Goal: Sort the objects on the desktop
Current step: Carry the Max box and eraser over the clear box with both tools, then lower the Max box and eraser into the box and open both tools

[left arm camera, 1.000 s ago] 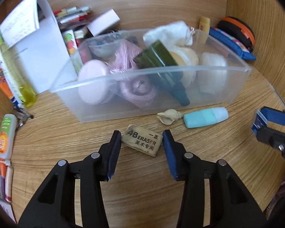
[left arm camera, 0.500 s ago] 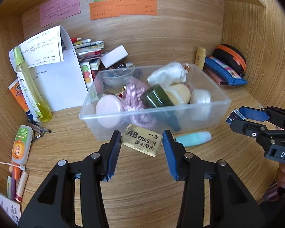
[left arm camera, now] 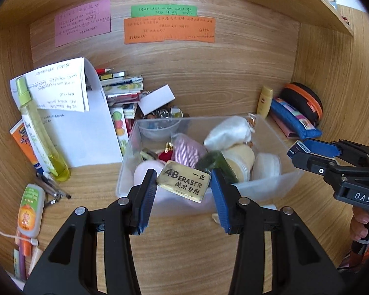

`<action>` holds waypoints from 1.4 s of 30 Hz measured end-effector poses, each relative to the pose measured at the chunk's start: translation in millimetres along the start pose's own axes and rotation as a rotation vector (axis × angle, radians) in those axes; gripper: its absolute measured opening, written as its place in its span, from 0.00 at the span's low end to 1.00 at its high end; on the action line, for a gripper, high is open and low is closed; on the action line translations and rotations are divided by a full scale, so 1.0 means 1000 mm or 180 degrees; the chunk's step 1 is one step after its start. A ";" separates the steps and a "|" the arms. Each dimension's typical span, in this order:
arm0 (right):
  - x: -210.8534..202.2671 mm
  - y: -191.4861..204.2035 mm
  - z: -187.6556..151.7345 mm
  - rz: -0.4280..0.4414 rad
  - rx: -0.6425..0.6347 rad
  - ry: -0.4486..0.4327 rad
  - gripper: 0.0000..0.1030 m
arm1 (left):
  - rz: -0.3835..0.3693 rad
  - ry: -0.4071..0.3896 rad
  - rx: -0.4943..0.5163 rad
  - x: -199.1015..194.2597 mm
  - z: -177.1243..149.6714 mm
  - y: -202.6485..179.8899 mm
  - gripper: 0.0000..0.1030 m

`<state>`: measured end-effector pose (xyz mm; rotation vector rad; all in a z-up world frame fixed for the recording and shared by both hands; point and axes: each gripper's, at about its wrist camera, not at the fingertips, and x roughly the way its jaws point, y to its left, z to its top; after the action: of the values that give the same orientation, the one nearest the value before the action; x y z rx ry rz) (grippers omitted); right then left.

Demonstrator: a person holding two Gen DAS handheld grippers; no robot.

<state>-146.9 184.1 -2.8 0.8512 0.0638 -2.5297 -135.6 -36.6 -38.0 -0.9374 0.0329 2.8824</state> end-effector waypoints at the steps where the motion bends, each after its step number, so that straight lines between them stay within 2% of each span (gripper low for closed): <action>1: 0.004 0.000 0.004 -0.0004 -0.0013 -0.0008 0.43 | -0.0006 0.0000 0.0003 0.002 0.002 0.001 0.43; 12: 0.042 -0.012 0.025 -0.0048 0.0056 0.0092 0.43 | -0.0143 0.0099 0.0009 0.039 0.022 0.008 0.43; 20: 0.064 -0.024 0.028 -0.0152 0.0132 0.0213 0.43 | -0.0168 0.0271 -0.0102 0.070 0.020 0.019 0.43; 36: 0.079 -0.015 0.028 -0.0380 -0.0070 0.0302 0.43 | -0.0235 0.0293 -0.0165 0.078 0.017 0.027 0.43; 39: 0.077 -0.013 0.029 -0.0409 -0.0110 0.0295 0.44 | -0.0224 0.0278 -0.0173 0.075 0.018 0.028 0.49; 41: 0.074 -0.012 0.030 -0.0430 -0.0127 0.0272 0.48 | -0.0219 0.0247 -0.0153 0.071 0.018 0.027 0.54; 42: 0.072 -0.011 0.031 -0.0438 -0.0131 0.0256 0.55 | -0.0204 0.0227 -0.0141 0.068 0.019 0.026 0.55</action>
<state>-219.2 158.6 -21.1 0.9622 0.2063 -2.6105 -204.4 -55.1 -63.6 -1.0292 -0.0541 2.8014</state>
